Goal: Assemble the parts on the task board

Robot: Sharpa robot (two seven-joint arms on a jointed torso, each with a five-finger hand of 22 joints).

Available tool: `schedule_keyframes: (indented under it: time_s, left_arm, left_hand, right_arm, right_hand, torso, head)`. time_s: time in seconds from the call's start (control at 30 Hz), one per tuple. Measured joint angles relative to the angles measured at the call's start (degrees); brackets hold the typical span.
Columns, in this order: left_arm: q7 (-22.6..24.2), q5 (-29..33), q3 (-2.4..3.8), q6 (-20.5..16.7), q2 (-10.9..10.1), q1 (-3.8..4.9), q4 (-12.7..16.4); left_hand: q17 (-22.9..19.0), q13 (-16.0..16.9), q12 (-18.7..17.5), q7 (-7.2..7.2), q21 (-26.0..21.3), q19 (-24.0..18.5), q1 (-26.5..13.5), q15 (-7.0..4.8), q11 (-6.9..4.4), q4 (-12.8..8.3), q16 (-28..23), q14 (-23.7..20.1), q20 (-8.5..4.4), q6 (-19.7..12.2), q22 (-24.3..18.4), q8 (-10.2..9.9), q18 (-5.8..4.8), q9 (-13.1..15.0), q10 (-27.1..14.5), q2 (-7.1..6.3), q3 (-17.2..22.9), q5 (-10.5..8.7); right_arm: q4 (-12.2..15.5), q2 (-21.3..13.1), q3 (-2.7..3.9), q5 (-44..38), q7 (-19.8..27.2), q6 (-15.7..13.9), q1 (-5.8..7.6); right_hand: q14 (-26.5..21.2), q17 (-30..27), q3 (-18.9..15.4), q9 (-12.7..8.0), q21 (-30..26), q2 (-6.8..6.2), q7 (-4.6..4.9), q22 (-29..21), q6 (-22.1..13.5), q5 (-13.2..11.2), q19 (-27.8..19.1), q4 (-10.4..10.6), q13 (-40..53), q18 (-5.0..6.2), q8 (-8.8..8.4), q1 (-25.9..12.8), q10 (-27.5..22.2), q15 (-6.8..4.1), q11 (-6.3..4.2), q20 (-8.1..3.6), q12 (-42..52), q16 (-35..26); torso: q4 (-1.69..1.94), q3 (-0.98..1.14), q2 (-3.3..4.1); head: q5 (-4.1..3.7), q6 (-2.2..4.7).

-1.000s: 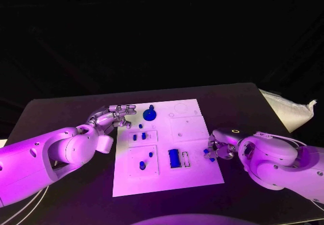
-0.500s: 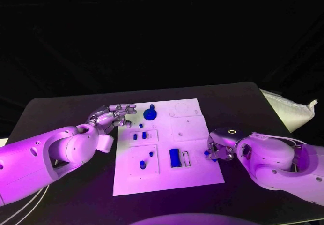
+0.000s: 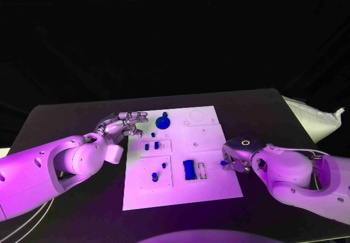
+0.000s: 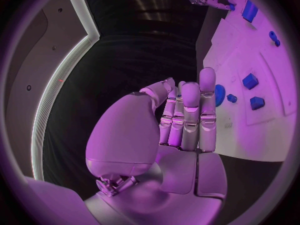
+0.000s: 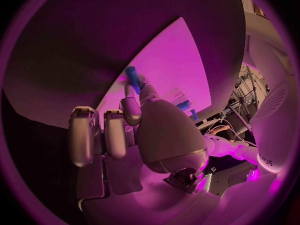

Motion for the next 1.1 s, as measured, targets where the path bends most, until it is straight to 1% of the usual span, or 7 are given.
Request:
schedule_keyframes:
  time_s: [0.1, 0.23, 0.53, 0.67, 0.73, 0.93, 1.1]
  left_arm:
    - [-0.01, 0.00, 0.00, 0.01, 0.00, -0.04, 0.00]
    - [-0.03, 0.00, 0.00, 0.04, -0.01, -0.09, 0.00]
    - [-0.08, -0.01, 0.00, 0.05, -0.04, -0.18, 0.05]
    - [-0.10, -0.03, 0.00, 0.05, -0.05, -0.19, 0.10]
    - [-0.10, -0.03, 0.00, 0.06, -0.07, -0.19, 0.13]
    - [-0.12, -0.05, 0.00, 0.06, -0.11, -0.20, 0.22]
    - [-0.14, -0.06, 0.00, 0.06, -0.15, -0.20, 0.33]
  left_hand:
    - [0.00, 0.00, 0.00, 0.00, 0.00, 0.00, 0.00, 0.00, 0.00, 0.00, 0.00, 0.00, 0.00, 0.00, 0.00, 0.00, 0.00, 0.00, 0.00, 0.00, 0.00, 0.00]
    - [0.00, 0.00, 0.00, 0.00, 0.00, 0.00, 0.00, 0.00, 0.00, 0.00, 0.00, 0.00, 0.00, 0.00, 0.00, 0.00, 0.00, 0.00, 0.00, 0.00, 0.00, 0.00]
    - [-0.15, 0.00, 0.00, 0.00, 0.00, 0.00, 0.00, 0.00, 0.20, -0.16, 0.00, 0.00, 0.00, 0.00, -0.12, 0.00, 0.00, 0.00, -0.20, 0.00, -0.16, 0.00]
    - [-0.15, 0.00, 0.00, 0.00, 0.00, 0.00, 0.00, 0.00, 0.20, -0.16, 0.00, 0.00, 0.00, 0.00, -0.13, 0.00, 0.00, 0.00, -0.20, 0.00, -0.16, 0.00]
    - [-0.15, 0.00, 0.00, 0.00, 0.00, 0.00, 0.00, 0.00, 0.20, -0.16, 0.00, 0.00, 0.00, 0.00, -0.13, 0.00, 0.00, 0.00, -0.20, 0.00, -0.16, 0.00]
    - [-0.15, 0.00, 0.00, 0.00, 0.00, 0.00, 0.00, 0.00, 0.20, -0.16, 0.00, 0.00, 0.00, 0.00, -0.12, 0.00, 0.00, 0.00, -0.20, 0.00, -0.16, 0.00]
    - [-0.15, 0.00, 0.00, 0.00, 0.00, 0.00, 0.00, 0.00, 0.20, -0.16, 0.00, 0.00, 0.00, 0.00, -0.12, 0.00, 0.00, 0.00, -0.20, 0.00, -0.16, 0.00]
  right_arm:
    - [0.06, -0.09, -0.11, 0.91, -0.17, -1.55, -0.13]
    - [0.24, -0.39, -0.39, 5.37, -0.51, -5.84, -0.35]
    - [1.42, -0.80, -0.69, 23.16, -0.48, -16.62, 0.25]
    - [1.65, -0.33, -0.67, 29.70, -0.33, -19.68, 0.50]
    - [1.67, 0.07, -0.67, 32.23, -0.30, -20.54, 0.55]
    - [1.35, 1.68, -0.68, 37.64, -0.33, -21.54, 0.62]
    - [0.67, 2.88, -0.68, 39.58, -0.60, -21.17, 0.63]
  right_hand:
    - [-0.03, 0.00, 2.16, 0.37, 0.26, 0.00, -0.16, 0.00, 0.16, 0.98, 0.20, -0.27, 0.12, 0.00, -0.26, 0.00, 0.00, -0.31, 0.00, -0.20, -0.08, 0.00]
    - [0.00, 0.00, 3.96, 0.30, 0.26, 0.02, -0.16, 0.00, 0.16, 1.48, 0.20, -0.13, 0.08, 0.00, -0.72, -0.02, 0.01, -0.35, -0.01, -0.20, -0.11, 0.00]
    - [0.01, -0.01, 8.79, 0.27, 0.26, 0.47, 0.07, 0.04, -0.12, 2.29, 0.20, 0.46, 0.04, 0.00, -1.37, -0.47, 0.03, -0.36, -0.03, -0.20, -0.30, 0.00]
    - [0.06, -0.01, 9.72, 0.27, 0.26, 2.11, 0.38, 0.04, 0.18, 1.92, 0.20, 2.29, 0.38, 0.00, -1.53, -2.16, 0.24, -0.41, 0.19, -0.20, -0.44, 0.00]
    - [0.07, -0.02, 9.45, 0.28, 0.26, 1.67, 0.41, 0.04, 0.20, 2.00, 0.31, 3.45, 0.45, 0.00, -1.53, -3.34, 0.42, -0.42, 0.18, -0.09, -0.41, 0.00]
    - [0.16, -0.02, 9.03, 1.38, 0.26, -0.39, 0.39, 0.03, 0.64, 5.64, 0.40, 4.42, 0.82, -0.01, -1.35, -5.69, 1.03, -0.54, -0.43, 0.01, 0.13, 0.00]
    - [0.16, -0.02, 8.89, 1.65, 0.26, -0.85, 0.13, 0.03, 0.91, 6.10, 0.40, 4.57, 1.20, -0.01, -1.28, -6.15, 1.12, -0.55, -0.52, 0.01, 0.74, 0.00]
  torso:
    - [-0.02, 0.01, 0.00]
    - [0.02, 0.01, 0.00]
    - [0.06, -0.07, 0.00]
    - [0.05, -0.07, 0.01]
    - [0.04, -0.07, 0.01]
    - [0.02, -0.11, 0.01]
    - [0.02, -0.10, 0.01]
  head:
    - [0.01, 0.00]
    - [0.12, 0.02]
    - [0.37, 0.07]
    - [0.53, 0.02]
    - [0.56, -0.04]
    - [0.62, -0.10]
    - [0.74, -0.24]
